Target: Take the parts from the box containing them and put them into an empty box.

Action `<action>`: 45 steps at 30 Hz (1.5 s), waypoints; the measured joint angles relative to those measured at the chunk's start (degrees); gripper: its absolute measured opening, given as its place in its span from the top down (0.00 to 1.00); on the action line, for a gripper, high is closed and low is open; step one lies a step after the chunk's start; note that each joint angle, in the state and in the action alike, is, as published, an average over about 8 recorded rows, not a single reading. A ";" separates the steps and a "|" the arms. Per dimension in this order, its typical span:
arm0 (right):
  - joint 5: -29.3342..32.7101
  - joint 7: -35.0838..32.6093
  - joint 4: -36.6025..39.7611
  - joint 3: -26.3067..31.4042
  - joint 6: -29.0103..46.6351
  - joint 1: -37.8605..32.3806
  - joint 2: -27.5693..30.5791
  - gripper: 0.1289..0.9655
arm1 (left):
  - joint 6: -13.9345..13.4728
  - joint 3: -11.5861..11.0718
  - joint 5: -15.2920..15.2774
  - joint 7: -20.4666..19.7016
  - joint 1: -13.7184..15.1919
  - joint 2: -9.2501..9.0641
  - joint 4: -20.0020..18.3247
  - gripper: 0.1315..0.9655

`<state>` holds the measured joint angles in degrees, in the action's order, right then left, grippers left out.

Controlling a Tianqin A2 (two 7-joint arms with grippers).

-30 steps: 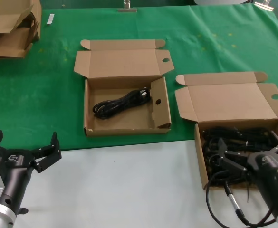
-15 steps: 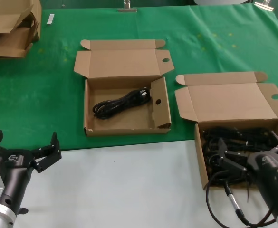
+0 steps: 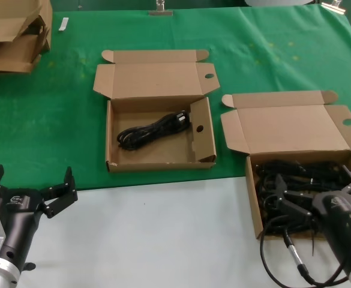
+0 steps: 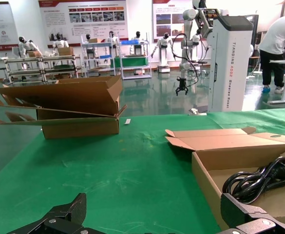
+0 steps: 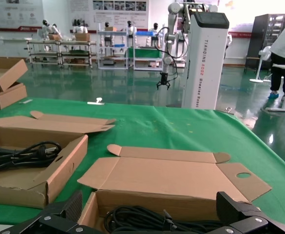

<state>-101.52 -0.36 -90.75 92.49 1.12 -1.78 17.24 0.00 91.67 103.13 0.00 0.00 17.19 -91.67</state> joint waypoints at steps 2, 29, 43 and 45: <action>0.00 0.00 0.00 0.00 0.00 0.00 0.00 0.00 | 0.00 0.00 0.00 0.00 0.00 0.00 0.00 0.00; 0.00 0.00 0.00 0.00 0.00 0.00 0.00 0.00 | 0.00 0.00 0.00 0.00 0.00 0.00 0.00 0.00; 0.00 0.00 0.00 0.00 0.00 0.00 0.00 0.00 | 0.00 0.00 0.00 0.00 0.00 0.00 0.00 0.00; 0.00 0.00 0.00 0.00 0.00 0.00 0.00 0.00 | 0.00 0.00 0.00 0.00 0.00 0.00 0.00 0.00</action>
<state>-101.52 -0.36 -90.75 92.49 1.12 -1.78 17.24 0.00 91.67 103.13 0.00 0.00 17.19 -91.67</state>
